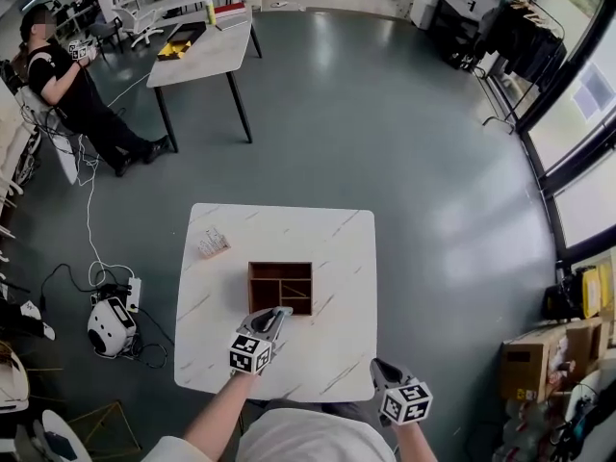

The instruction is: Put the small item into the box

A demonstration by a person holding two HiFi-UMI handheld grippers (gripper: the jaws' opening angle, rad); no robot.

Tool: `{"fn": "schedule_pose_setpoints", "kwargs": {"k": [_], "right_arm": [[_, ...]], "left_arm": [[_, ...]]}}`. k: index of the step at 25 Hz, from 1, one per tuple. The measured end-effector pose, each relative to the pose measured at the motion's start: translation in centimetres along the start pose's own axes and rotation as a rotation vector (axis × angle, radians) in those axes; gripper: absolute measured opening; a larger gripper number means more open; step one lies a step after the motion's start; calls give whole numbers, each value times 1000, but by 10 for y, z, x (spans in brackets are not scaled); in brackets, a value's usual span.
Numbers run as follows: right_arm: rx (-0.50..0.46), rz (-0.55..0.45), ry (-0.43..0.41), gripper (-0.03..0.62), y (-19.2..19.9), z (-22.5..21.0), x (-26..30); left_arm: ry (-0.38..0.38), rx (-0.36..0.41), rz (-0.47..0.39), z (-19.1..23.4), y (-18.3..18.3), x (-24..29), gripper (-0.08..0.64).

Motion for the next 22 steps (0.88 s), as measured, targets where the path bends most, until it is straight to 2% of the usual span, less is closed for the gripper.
{"fn": "schedule_pose_setpoints", "kwargs": {"k": [5, 9, 15, 22], "right_arm": [[47, 11, 11, 26, 7, -5, 0], [33, 25, 15, 26, 9, 0, 4], [46, 40, 43, 26, 16, -5, 6], [67, 42, 57, 26, 18, -6, 12]], "left_arm": [[10, 36, 44, 4, 11, 22, 72], [8, 85, 82, 6, 20, 39, 72], [4, 40, 155, 15, 34, 57, 72], [12, 50, 204, 19, 39, 64, 74]]}}
Point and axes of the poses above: the fingertips, and each gripper's own axes: x forward along the fingers, z to its left, y out of its underside, the point moved 8 cm from there along -x, backward along the fingers, and after that the axes turned 8 degrees about x, right-handed, at the moved point
